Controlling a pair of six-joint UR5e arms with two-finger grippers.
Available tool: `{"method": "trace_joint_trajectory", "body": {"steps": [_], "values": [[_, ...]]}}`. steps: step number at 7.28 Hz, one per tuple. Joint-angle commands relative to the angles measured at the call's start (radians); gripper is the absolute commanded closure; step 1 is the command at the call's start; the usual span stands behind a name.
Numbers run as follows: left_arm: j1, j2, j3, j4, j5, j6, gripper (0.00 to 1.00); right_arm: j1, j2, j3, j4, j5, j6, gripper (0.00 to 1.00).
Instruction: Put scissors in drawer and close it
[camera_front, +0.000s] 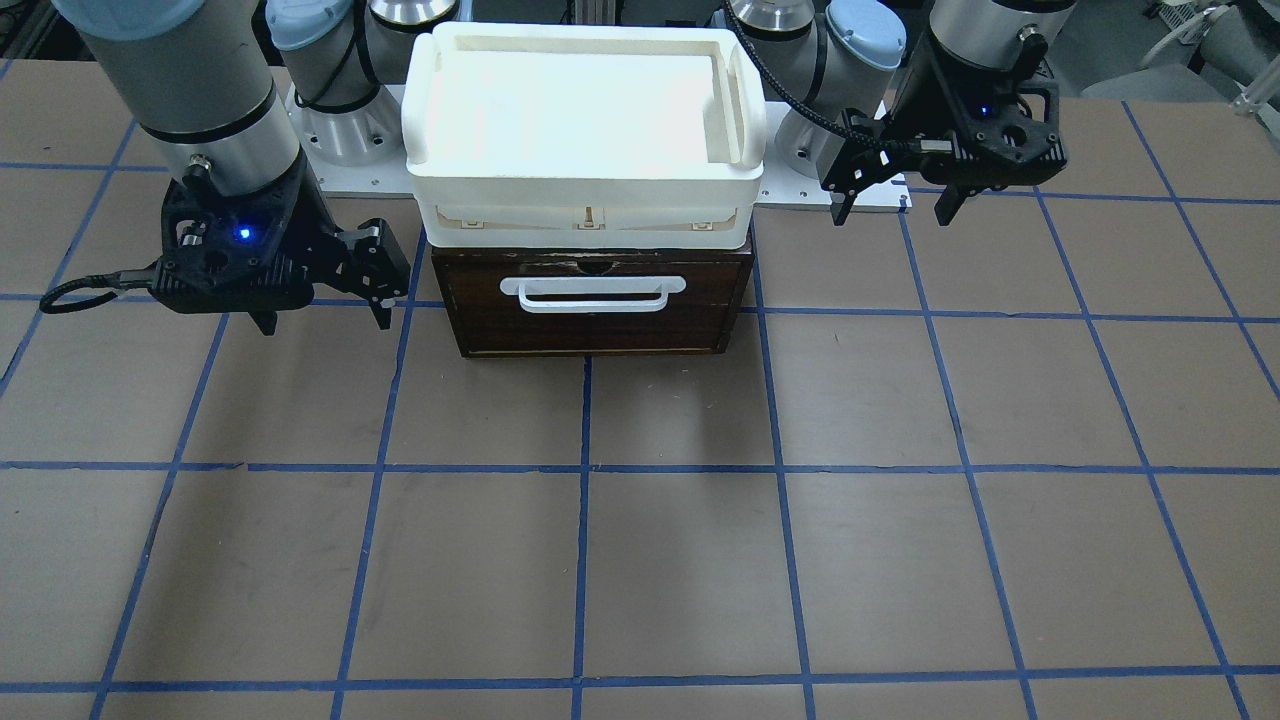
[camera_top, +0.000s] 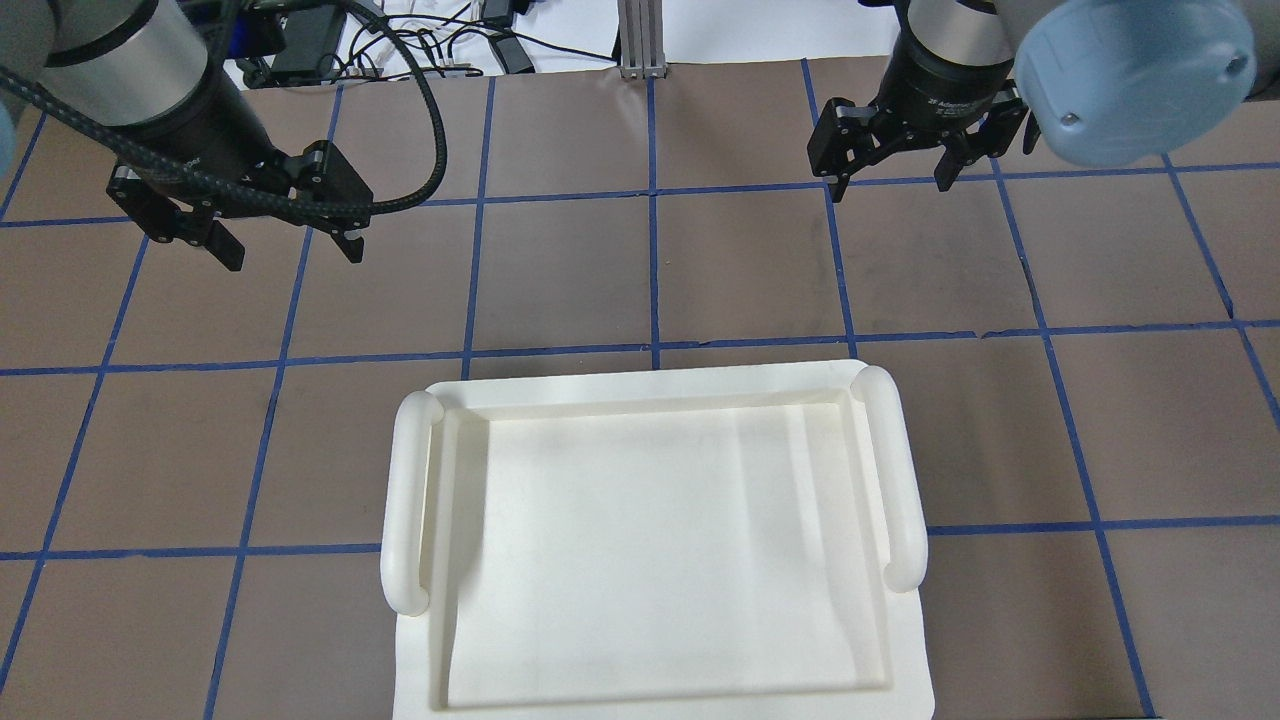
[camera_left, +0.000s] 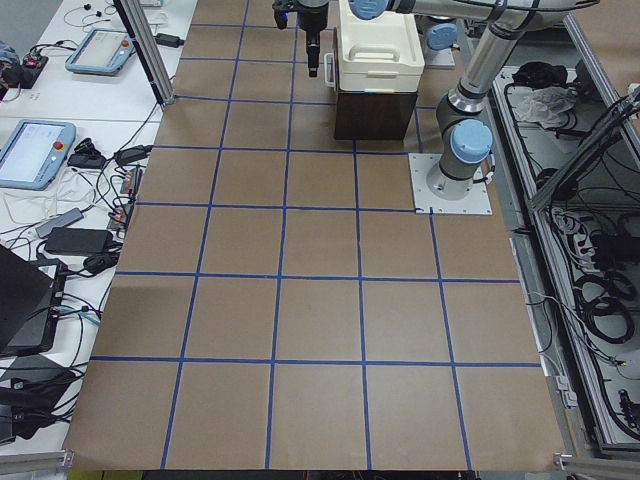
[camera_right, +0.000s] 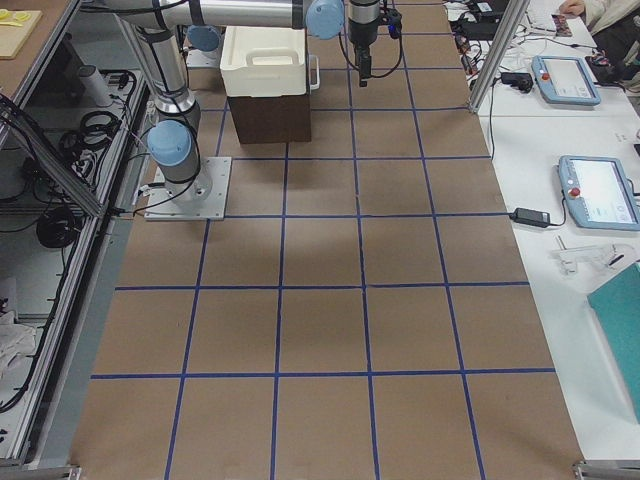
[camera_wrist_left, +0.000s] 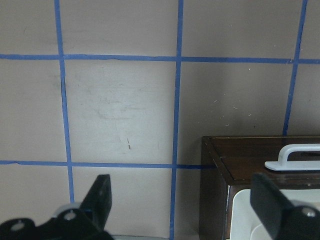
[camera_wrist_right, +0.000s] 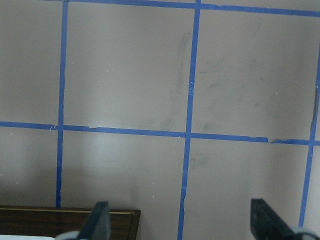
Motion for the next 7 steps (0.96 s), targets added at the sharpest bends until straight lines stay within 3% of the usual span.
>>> {"method": "trace_joint_trajectory", "body": {"steps": [1,7], "values": [[0.000,0.001,-0.002,-0.002,0.000,0.000,0.00,0.000,0.000,0.000,0.004,0.000,0.000,0.00],[0.000,0.012,-0.008,-0.021,0.002,0.002,0.00,0.000,0.000,0.000,0.002,0.000,0.000,0.00]]}}
